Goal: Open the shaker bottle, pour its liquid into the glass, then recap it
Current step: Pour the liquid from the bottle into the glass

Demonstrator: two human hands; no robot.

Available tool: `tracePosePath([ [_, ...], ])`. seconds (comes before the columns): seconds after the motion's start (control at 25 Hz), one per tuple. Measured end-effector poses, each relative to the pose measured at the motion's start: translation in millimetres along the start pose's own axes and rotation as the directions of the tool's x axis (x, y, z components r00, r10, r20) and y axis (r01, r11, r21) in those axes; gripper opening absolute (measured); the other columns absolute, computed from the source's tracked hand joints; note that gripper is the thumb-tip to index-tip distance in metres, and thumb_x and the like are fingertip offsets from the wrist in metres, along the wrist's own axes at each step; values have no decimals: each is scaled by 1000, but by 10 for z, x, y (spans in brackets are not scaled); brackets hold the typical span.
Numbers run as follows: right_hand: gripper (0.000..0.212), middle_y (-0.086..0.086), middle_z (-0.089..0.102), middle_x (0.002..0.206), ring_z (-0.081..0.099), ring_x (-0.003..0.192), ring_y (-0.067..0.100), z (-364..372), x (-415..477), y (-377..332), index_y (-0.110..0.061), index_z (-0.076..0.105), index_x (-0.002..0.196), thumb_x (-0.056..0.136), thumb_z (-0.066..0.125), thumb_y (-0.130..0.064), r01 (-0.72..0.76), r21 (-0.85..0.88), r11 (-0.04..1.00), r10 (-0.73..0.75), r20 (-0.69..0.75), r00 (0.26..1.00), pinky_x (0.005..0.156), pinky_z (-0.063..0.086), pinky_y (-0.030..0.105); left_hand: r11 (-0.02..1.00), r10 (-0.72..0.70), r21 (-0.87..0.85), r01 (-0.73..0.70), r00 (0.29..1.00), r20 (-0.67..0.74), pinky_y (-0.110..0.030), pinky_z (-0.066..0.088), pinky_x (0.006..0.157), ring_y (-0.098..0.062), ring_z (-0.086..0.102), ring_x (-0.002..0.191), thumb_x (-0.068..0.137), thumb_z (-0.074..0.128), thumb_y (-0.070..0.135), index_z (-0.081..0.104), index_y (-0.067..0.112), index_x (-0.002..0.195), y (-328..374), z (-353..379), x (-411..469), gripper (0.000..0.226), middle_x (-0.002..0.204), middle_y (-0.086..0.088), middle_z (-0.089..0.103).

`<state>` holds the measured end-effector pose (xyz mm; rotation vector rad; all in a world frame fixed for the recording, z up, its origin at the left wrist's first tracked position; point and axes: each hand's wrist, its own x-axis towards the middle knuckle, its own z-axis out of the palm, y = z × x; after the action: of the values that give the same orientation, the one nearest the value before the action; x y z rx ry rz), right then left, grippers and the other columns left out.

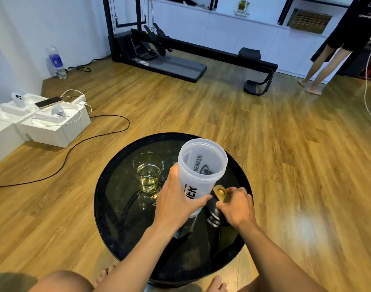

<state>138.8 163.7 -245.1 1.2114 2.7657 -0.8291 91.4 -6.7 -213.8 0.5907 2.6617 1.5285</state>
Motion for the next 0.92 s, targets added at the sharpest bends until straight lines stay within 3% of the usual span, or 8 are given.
tracePosePath([
  [0.12, 61, 6, 49, 138, 45, 128, 28, -38, -45, -49, -19, 51, 141, 83, 71, -26, 13, -64, 998, -11, 27, 1000, 105, 42, 46, 999, -5, -37, 6, 1000, 9, -22, 39, 88, -10, 48, 125, 59, 86, 51, 25, 25, 144, 3, -17, -8, 109, 140, 10, 48],
  [0.24, 75, 1, 45, 141, 43, 133, 24, -158, -152, -120, -29, 38, 148, 81, 71, -21, 190, -95, 977, -179, 119, 977, 107, 39, 46, 997, -12, -80, 12, 1000, -10, -24, 41, 89, -8, 49, 122, 57, 87, 53, 29, 28, 142, 5, -55, -36, 105, 136, 13, 50],
  [0.36, 93, -10, 47, 133, 48, 125, 7, -338, -394, -284, -45, 33, 144, 70, 82, -20, 343, 225, 912, -397, 274, 876, 99, 42, 28, 987, -31, -158, 23, 998, -48, -29, 50, 86, -6, 56, 111, 54, 88, 52, 38, 31, 133, 35, -143, -59, 95, 124, 15, 57],
  [0.44, 97, -20, 54, 130, 54, 118, -4, -436, -500, -446, -55, 34, 134, 62, 91, -23, 372, 406, 835, -492, 248, 834, 91, 46, 18, 963, -95, -258, 79, 994, -50, -32, 54, 84, -3, 60, 103, 53, 89, 48, 43, 32, 125, 41, -198, -61, 87, 114, 16, 62],
  [0.52, 98, -24, 57, 129, 57, 118, -6, -461, -546, -598, -55, 34, 133, 60, 92, -26, 418, 473, 775, -543, 160, 824, 90, 50, 20, 915, -167, -375, 149, 986, -17, -35, 57, 82, -1, 63, 99, 52, 90, 47, 46, 33, 121, 28, -258, -72, 83, 110, 15, 65],
  [0.68, 99, -18, 56, 125, 60, 111, -1, -442, -595, -755, -51, 28, 136, 59, 86, -31, 492, 383, 782, -565, 101, 819, 83, 52, 23, 753, -247, -602, 264, 962, 113, -38, 61, 77, -5, 71, 92, 61, 90, 33, 49, 28, 120, 15, -308, -79, 72, 108, 8, 71],
  [0.8, 96, -13, 58, 122, 62, 105, 5, -485, -593, -801, -44, 29, 137, 56, 81, -38, 500, 280, 820, -547, 124, 828, 80, 55, 28, 651, -293, -673, 351, 934, 203, -28, 57, 58, -14, 73, 85, 66, 88, 31, 54, 23, 115, 14, -293, -86, 60, 102, -1, 74],
  [0.92, 95, -10, 59, 121, 63, 102, 11, -483, -555, -888, -44, 30, 136, 54, 77, -45, 513, 171, 841, -536, 140, 832, 81, 57, 38, 544, -325, -732, 411, 907, 268, -37, 61, 64, -22, 75, 87, 67, 87, 33, 61, 20, 111, -57, -284, -32, 53, 99, -3, 77],
])
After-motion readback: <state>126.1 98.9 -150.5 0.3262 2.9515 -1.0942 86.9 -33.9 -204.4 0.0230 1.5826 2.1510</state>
